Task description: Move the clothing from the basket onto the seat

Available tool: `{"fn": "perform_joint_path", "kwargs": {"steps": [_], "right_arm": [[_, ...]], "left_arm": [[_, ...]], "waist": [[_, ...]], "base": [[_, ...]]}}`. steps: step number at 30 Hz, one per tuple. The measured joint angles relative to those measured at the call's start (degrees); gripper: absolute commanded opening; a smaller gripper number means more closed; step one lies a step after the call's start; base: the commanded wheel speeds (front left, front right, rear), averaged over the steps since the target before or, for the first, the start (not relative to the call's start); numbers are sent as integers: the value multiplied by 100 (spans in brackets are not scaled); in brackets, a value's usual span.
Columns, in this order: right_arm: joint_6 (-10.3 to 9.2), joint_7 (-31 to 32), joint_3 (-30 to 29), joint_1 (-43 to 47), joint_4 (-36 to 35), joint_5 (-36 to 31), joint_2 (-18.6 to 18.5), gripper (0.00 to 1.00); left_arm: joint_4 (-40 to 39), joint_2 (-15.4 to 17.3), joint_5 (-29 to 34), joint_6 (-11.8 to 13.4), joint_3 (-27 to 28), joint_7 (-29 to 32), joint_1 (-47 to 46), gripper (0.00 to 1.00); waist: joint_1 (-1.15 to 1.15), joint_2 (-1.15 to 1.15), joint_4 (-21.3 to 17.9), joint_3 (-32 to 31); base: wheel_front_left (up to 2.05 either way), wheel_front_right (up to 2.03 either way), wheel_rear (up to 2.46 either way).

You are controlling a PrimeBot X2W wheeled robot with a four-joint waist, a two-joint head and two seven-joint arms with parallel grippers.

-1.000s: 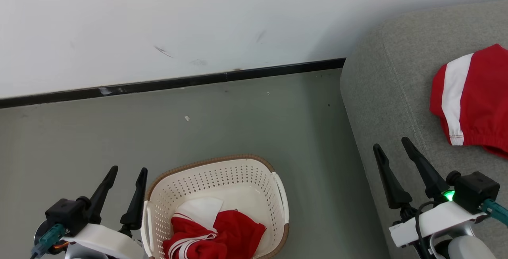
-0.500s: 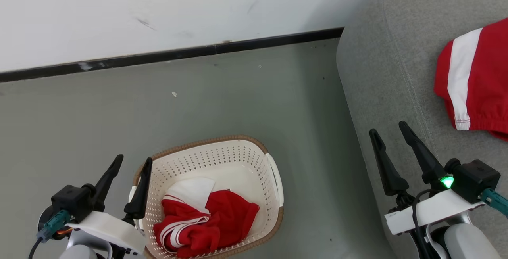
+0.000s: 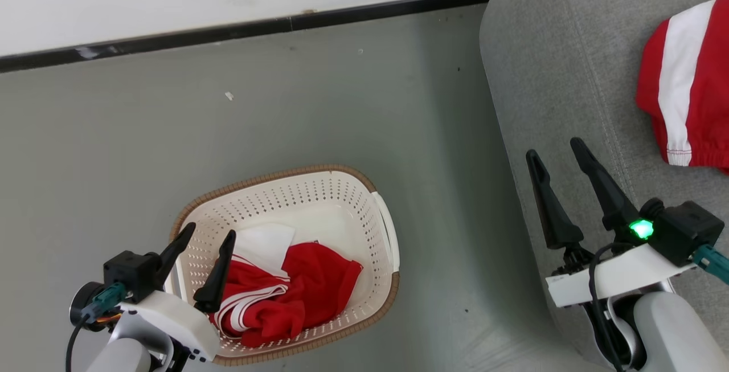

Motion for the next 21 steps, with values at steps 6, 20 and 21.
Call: {"fn": "perform_joint_path", "kwargs": {"steps": [6,20,21], "right_arm": [[1,0,2,-259,-51,-111,9,100],[1,-15,-38,-670,-224,-214,113,100],[1,-15,-35,-682,-227,-231,124,100]], "left_arm": [[296,-9,134,-54,-255,105,-287,100],[1025,-146,366,-107,-853,437,-892,100],[1070,-157,365,-107,-868,453,-940,100]], "waist": [[0,0,-60,288],[0,0,-228,914],[0,0,-242,955]], "base": [[0,0,0],[0,0,0],[0,0,0]]}}
